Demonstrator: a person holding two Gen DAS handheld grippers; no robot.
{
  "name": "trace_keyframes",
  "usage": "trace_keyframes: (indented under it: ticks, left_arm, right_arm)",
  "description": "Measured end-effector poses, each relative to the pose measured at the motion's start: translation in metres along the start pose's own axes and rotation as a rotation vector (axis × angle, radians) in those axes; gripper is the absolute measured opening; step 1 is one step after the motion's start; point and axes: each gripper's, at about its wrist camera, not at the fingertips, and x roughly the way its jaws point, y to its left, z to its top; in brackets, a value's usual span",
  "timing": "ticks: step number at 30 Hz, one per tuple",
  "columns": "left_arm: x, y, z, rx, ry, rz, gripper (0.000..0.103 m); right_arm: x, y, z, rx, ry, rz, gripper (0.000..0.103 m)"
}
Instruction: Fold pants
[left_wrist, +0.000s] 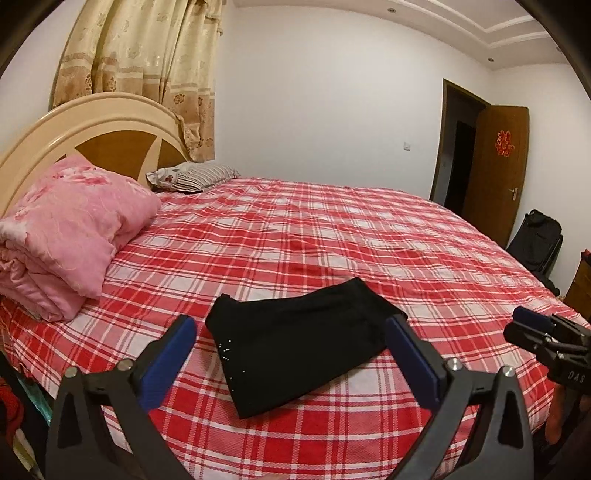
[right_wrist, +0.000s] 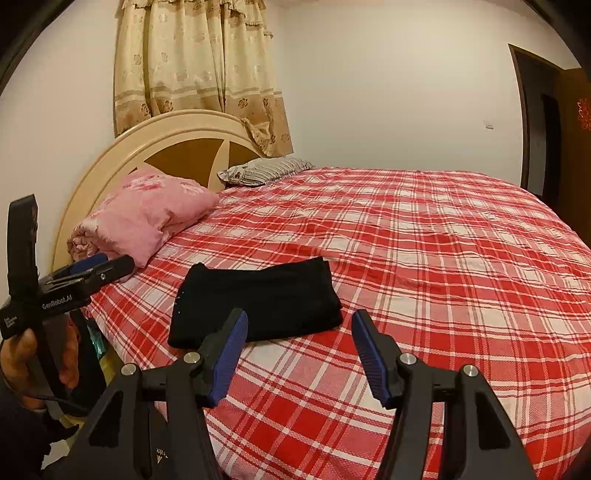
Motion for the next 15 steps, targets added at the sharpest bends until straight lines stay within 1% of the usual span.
trace_keyframes:
  ticks: [5,13,15]
  left_arm:
    - [0.0047,-0.0007,-0.0025,0.001,0.019,0.005,0.103]
    - [0.0046,-0.0033,-0.0051,0.02,0.009,0.009,0.103]
    - [0.0057,-0.0036,-0.0051,0.026,0.014,-0.004,0.103]
  right_arm:
    - [0.0034,0.0034,-0.0039,-0.014,0.014,0.004,0.06]
    - [0.0083,0.003,-0.0095,-0.014,0.035,0.003,0.06]
    - [0.0077,0.0017,-0.0101,-0.011,0.035,0.002,0.06]
